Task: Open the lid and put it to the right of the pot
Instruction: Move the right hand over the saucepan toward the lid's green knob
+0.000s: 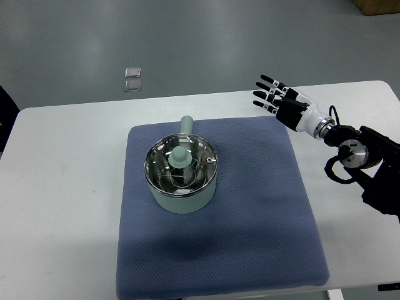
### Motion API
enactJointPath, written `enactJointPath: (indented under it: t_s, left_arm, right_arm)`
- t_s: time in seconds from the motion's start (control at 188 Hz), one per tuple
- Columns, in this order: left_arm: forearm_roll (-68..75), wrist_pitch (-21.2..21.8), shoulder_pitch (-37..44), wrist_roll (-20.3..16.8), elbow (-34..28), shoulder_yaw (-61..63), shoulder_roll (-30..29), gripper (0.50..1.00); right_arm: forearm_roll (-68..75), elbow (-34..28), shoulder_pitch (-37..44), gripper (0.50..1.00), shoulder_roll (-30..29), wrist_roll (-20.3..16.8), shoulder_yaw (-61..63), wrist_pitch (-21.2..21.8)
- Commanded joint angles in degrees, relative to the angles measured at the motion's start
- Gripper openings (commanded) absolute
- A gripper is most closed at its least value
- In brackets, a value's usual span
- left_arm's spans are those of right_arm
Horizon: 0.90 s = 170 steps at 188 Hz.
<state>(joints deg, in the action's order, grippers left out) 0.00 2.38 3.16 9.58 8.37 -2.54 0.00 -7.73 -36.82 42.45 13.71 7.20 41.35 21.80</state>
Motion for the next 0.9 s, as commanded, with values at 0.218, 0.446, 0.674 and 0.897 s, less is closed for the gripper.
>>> enactJointPath:
  t_s: [0.218, 0.446, 0.674, 0.897]
  left_arm:
    - [0.00, 0.43, 0.00, 0.00, -0.11, 0.08, 0.00, 1.000]
    - [0.00, 0.26, 0.00, 0.00, 0.15, -0.01, 0.00, 1.000]
    - [0.00, 0.26, 0.00, 0.00, -0.02, 0.08, 0.00, 1.000]
    - [0.00, 0.26, 0.00, 0.00, -0.02, -0.01, 0.00, 1.000]
  right_arm:
    - [-0.62, 0.00, 0.08, 0.936, 0.18, 1.14, -0.40, -0.09]
    - [-9.84, -0.71, 0.61, 0.934, 0.27, 5.01, -0.31, 0.00]
    - [-19.42, -2.29, 3.60, 0.934, 0.27, 7.65, -0.40, 1.93]
    - [-26.10, -2.73, 7.82, 0.932, 1.06, 7.56, -0.48, 7.55]
